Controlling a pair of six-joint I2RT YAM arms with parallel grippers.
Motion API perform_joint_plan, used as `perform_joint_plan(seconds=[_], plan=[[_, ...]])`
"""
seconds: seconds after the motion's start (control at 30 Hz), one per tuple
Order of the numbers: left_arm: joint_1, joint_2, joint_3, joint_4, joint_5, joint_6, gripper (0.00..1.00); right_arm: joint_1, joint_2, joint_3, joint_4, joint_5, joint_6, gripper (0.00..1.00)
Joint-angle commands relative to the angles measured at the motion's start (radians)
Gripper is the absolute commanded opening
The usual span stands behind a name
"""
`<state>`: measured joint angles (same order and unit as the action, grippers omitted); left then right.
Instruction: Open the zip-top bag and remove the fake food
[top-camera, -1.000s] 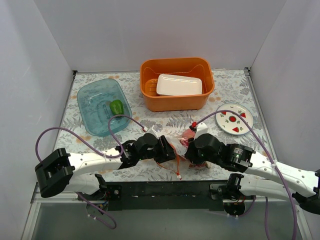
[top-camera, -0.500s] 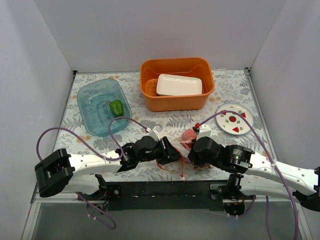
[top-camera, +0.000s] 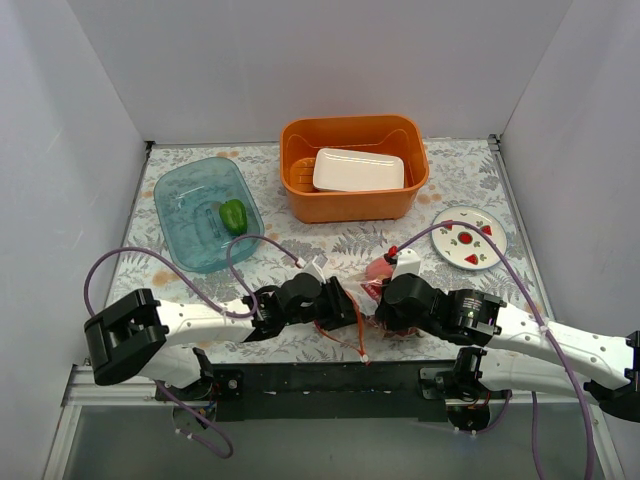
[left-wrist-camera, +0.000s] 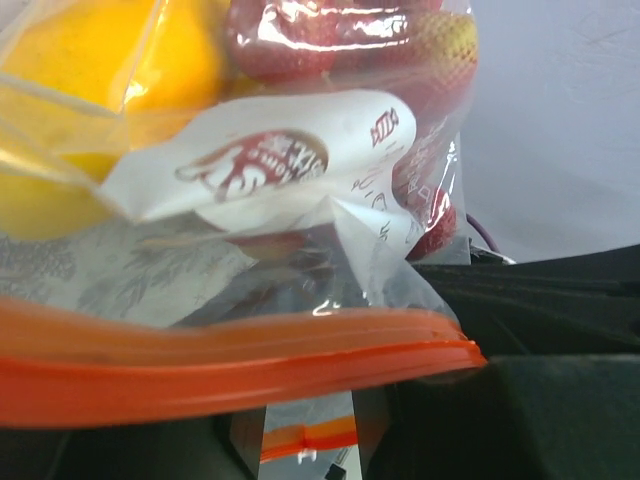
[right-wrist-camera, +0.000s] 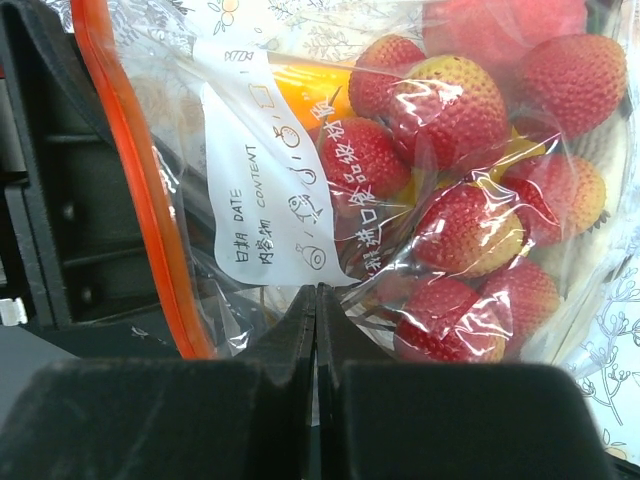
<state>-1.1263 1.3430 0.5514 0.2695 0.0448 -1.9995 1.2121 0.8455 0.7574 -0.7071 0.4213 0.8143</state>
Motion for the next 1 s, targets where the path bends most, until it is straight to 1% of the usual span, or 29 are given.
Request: perform_joint_plan(seconds=[0.0, 0.03, 0.1, 0.13, 0.2, 0.23, 0.3, 0.4, 0.5, 0.63, 0.7, 0.73, 0.8, 0.83, 0.9, 0.97], plan=[[-0.004, 0.028, 0.062, 0.0, -0.028, -0.104, 0.31, 0.004, -0.006, 0.042, 0.009, 0.039, 0.01, 0.09], [-0.004, 0.034, 0.073, -0.001, -0.025, -0.102, 0.3, 0.006, -0.009, 0.042, 0.008, 0.054, 0.011, 0.17], [-0.004, 0.045, 0.074, -0.001, -0.019, -0.104, 0.27, 0.006, -0.032, 0.04, 0.0, 0.065, 0.011, 0.23], [-0.004, 0.045, 0.073, -0.001, -0.02, -0.105, 0.23, 0.004, -0.042, 0.042, -0.008, 0.086, 0.013, 0.32], [-0.004, 0.039, 0.073, -0.01, -0.023, -0.108, 0.18, 0.004, -0.062, 0.051, -0.047, 0.106, 0.019, 0.39], [-0.004, 0.035, 0.071, -0.015, -0.025, -0.107, 0.07, 0.004, -0.068, 0.059, -0.063, 0.129, 0.022, 0.45], [-0.004, 0.025, 0.071, -0.019, -0.029, -0.104, 0.01, 0.004, -0.08, 0.071, -0.092, 0.151, 0.031, 0.49], [-0.004, 0.013, 0.07, -0.042, -0.028, -0.099, 0.0, 0.003, -0.094, 0.071, -0.147, 0.181, 0.046, 0.54], [-0.004, -0.011, 0.061, -0.074, -0.029, -0.091, 0.0, -0.008, -0.1, 0.043, -0.178, 0.2, 0.063, 0.63], [-0.004, -0.041, 0.056, -0.144, -0.033, -0.073, 0.0, -0.055, -0.121, -0.01, -0.161, 0.205, 0.045, 0.71], [-0.004, -0.054, 0.05, -0.183, -0.033, -0.062, 0.0, -0.104, -0.147, -0.041, -0.105, 0.192, 0.013, 0.73], [-0.004, -0.061, 0.042, -0.187, -0.033, -0.062, 0.0, -0.124, -0.157, -0.052, -0.077, 0.162, -0.031, 0.74], [-0.004, -0.074, 0.036, -0.211, -0.033, -0.052, 0.0, -0.19, -0.172, -0.088, 0.03, 0.107, -0.075, 0.74], [-0.004, -0.076, 0.041, -0.223, -0.033, -0.039, 0.0, -0.212, -0.169, -0.101, 0.073, 0.036, -0.098, 0.74], [-0.004, -0.085, 0.042, -0.252, -0.033, -0.022, 0.0, -0.27, -0.146, -0.133, 0.151, -0.024, -0.124, 0.72], [-0.004, -0.106, 0.033, -0.263, -0.033, -0.012, 0.0, -0.301, -0.126, -0.154, 0.187, -0.075, -0.126, 0.69]])
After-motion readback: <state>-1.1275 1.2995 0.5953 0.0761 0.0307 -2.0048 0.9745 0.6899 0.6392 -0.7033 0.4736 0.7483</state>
